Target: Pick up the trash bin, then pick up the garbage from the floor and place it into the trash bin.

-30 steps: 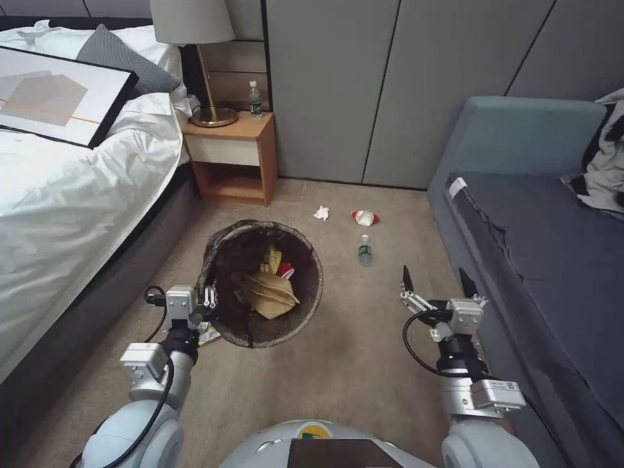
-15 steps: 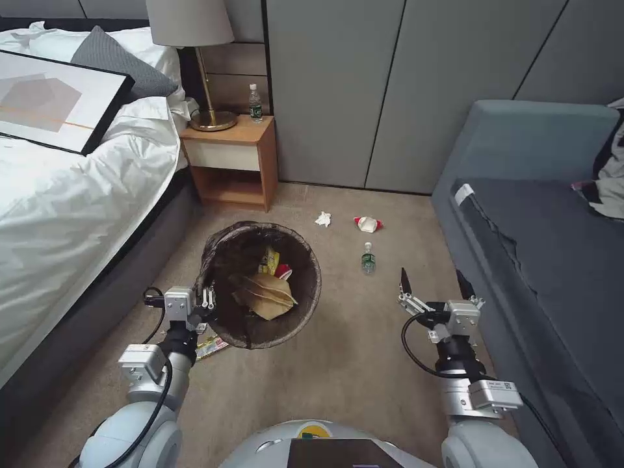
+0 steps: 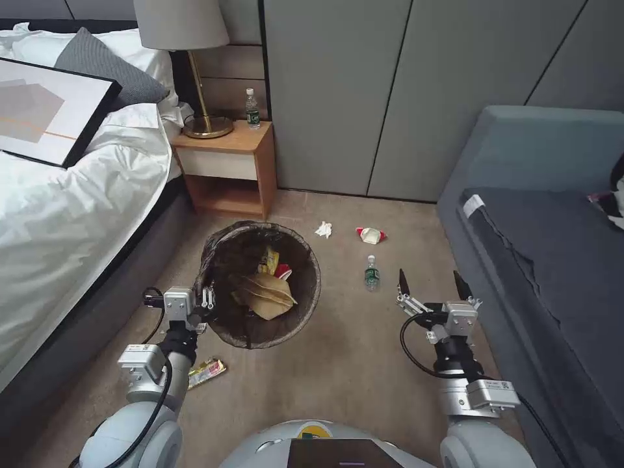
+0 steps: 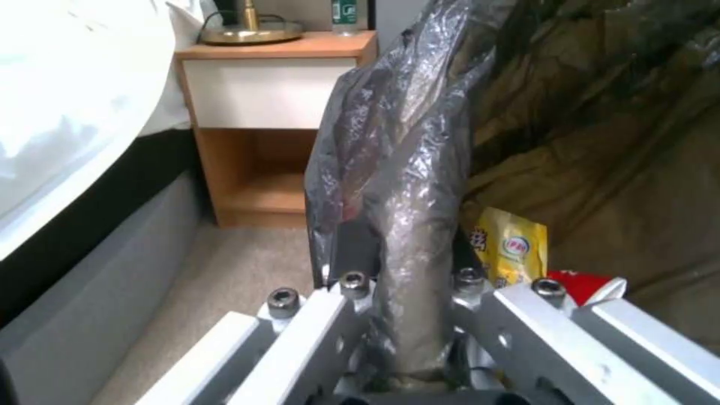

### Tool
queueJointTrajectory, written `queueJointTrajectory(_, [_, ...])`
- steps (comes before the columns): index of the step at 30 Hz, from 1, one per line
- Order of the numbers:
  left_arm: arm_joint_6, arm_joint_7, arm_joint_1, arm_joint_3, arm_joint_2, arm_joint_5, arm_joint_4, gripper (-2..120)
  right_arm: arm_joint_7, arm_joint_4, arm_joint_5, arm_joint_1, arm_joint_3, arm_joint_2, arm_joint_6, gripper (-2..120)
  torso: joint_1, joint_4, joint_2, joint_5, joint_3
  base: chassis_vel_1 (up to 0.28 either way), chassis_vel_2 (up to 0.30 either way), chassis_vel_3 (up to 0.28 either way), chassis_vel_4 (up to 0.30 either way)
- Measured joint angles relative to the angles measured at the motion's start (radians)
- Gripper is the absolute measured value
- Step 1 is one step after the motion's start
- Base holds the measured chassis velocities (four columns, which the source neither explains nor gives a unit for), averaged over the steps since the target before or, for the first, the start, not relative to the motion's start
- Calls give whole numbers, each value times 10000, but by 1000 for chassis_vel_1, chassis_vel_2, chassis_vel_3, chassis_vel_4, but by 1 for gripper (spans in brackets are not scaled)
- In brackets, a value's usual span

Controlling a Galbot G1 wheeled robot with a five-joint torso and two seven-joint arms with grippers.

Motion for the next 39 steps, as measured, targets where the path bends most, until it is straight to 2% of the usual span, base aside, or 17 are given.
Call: queueJointTrajectory(39, [29,43,-1,9,-30,-9,0,3,18,-2,-39,-26,-92,-8,-47,100,0,-1,0,0,0,-149,143,149,-149])
